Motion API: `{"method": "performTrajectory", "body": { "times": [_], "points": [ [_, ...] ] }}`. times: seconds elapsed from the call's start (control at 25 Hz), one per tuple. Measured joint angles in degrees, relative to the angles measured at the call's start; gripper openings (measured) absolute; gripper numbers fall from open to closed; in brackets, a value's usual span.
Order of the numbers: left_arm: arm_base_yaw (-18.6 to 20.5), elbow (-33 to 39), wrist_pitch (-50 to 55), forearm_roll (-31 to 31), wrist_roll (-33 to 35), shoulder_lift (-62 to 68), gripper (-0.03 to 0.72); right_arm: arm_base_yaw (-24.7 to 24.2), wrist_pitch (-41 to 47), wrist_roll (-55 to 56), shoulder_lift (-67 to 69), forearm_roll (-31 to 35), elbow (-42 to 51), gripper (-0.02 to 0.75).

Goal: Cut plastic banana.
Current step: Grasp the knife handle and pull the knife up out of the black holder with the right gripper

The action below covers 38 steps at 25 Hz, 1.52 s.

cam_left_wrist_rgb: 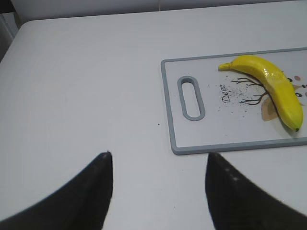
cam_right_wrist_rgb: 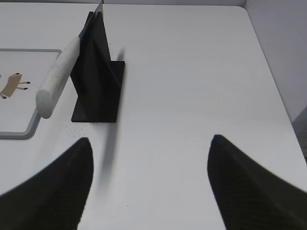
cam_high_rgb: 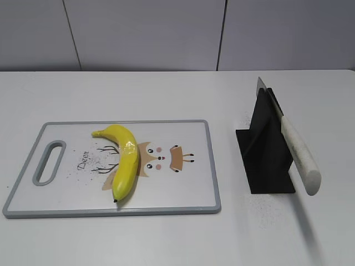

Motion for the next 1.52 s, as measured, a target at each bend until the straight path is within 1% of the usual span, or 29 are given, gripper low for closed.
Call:
{"method": "performTrajectory", "body": {
  "times": [1.16, 1.36, 1.52],
  "points": [
    [0.0, 0.0, 0.0, 0.0, -0.05, 0.0, 0.588, 0.0, -0.07, 0.57, 0.25, 0.52, -0.06, 0.554],
    [0.0, 0.0, 0.0, 0.0, -0.05, 0.0, 0.588, 0.0, 0.48, 0.71, 10.0, 0.72, -2.92, 0.515],
    [0.0, 0.0, 0.0, 0.0, -0.05, 0.0, 0.588, 0.0, 0.52, 0.7, 19.69, 0.77, -7.0, 0.51]
  ]
}}
